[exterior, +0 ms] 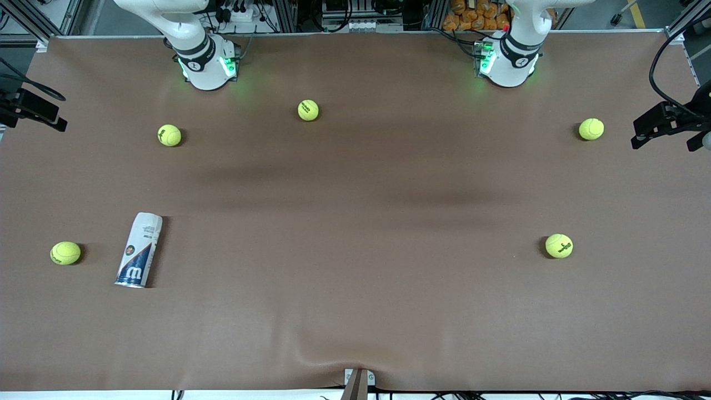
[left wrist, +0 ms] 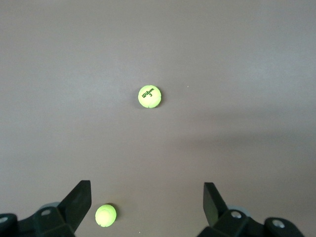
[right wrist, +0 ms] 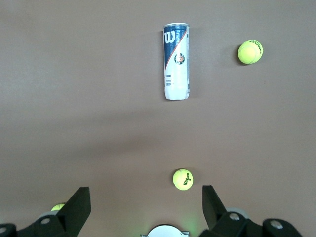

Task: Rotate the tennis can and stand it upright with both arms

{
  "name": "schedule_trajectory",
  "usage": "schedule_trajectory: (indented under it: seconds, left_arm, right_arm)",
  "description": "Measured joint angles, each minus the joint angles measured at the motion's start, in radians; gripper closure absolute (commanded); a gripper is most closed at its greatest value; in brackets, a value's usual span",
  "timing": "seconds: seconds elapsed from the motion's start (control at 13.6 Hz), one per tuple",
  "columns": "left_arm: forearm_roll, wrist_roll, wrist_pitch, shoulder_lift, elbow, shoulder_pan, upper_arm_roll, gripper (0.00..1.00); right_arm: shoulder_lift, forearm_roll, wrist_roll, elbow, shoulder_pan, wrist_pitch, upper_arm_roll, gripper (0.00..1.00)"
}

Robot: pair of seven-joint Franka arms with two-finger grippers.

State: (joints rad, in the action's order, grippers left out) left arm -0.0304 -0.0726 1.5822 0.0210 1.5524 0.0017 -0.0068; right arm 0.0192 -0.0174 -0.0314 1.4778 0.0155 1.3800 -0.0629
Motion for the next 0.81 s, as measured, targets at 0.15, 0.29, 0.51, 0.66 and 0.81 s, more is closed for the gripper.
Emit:
schedule_trajectory:
  seconds: [0.15,0.29,0.51,0.66,0.81]
  left_arm:
    - [0.0,0.0,0.0,-0.001,0.0,0.0,0.0,0.0]
    - [0.0,0.0,-0.001,-0.003,0.0,0.0,0.0,0.0]
    - [0.0,0.0,-0.001,-0.005,0.0,-0.001,0.0,0.0]
    - [0.0,0.0,-0.002,-0.005,0.0,-0.001,-0.001,0.0]
    - [0.0,0.0,-0.008,-0.006,0.0,0.0,0.0,0.0]
  right_arm:
    - [0.0,0.0,0.0,0.0,0.0,-0.001,0.0,0.0]
    - [0.0,0.0,0.0,0.0,0.0,-0.004,0.0,0.0]
    - [0.0,0.0,0.0,0.0,0.0,-0.005,0.0,0.0]
    - [0.0,0.0,0.0,0.001,0.002,-0.003,0.0,0.0]
    - [-0.006,0.0,0.0,0.008,0.006,0.011,-0.001,0.0]
